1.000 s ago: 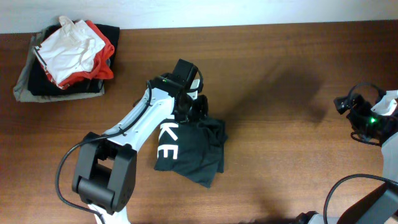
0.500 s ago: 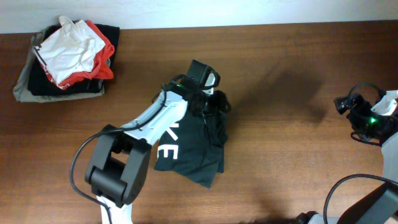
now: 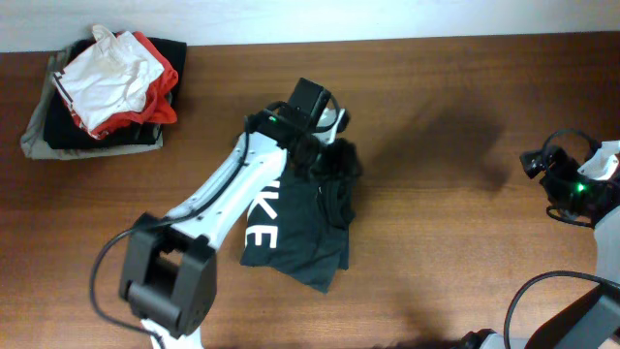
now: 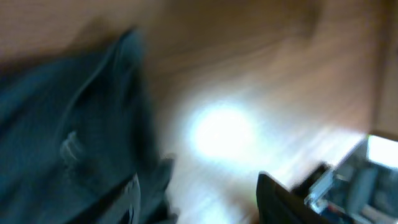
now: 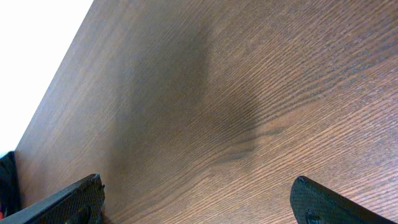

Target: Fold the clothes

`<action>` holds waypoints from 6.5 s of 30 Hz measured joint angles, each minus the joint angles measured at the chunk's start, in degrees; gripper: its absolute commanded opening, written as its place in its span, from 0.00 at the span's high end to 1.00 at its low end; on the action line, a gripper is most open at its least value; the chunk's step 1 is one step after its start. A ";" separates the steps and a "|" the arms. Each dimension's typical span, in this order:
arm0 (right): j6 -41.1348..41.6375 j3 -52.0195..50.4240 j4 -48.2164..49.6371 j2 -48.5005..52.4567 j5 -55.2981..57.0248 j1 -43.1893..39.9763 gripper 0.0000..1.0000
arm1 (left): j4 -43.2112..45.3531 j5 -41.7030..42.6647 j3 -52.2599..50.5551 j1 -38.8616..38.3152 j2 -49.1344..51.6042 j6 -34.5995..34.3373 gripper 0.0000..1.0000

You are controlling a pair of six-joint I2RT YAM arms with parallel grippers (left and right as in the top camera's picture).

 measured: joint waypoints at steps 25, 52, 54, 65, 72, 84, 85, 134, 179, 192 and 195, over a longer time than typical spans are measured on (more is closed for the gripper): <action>-0.02 0.00 0.00 0.00 0.00 0.00 0.01 | -0.50 -11.23 -3.28 -5.46 6.21 0.70 0.41; -0.02 0.00 0.00 0.00 -0.02 0.00 0.01 | -11.28 -13.38 4.59 -8.31 10.21 2.38 0.92; 0.00 0.00 0.00 0.02 0.00 0.00 0.01 | -12.72 -13.84 5.68 -8.31 10.21 2.47 0.92; 0.00 0.00 0.00 0.00 0.00 0.00 0.01 | -21.92 -13.53 5.97 -8.50 10.21 2.86 0.69; -0.02 0.00 0.00 0.00 0.00 0.00 0.01 | -21.24 -12.83 5.97 -10.73 10.21 3.98 0.43; -0.02 0.00 -0.02 0.00 0.00 0.00 0.01 | -35.82 -14.45 14.49 -10.62 10.58 8.76 0.16; 0.00 0.00 -0.02 0.00 0.00 0.00 0.01 | -35.45 -14.64 14.05 -10.97 10.58 8.33 0.16; -0.02 0.00 0.00 0.02 0.00 0.00 0.01 | -34.73 -17.31 0.17 -12.37 10.60 0.94 0.97; 0.00 0.00 -0.02 0.00 0.00 0.00 0.01 | -33.42 -24.76 17.53 -10.40 8.04 9.27 0.01; -0.02 0.00 -0.02 0.00 0.00 0.00 0.01 | -25.49 -7.87 16.39 23.17 8.04 30.53 0.01; -0.02 0.00 -0.04 0.00 0.00 0.00 0.01 | -24.02 0.11 12.22 27.23 8.04 34.69 0.01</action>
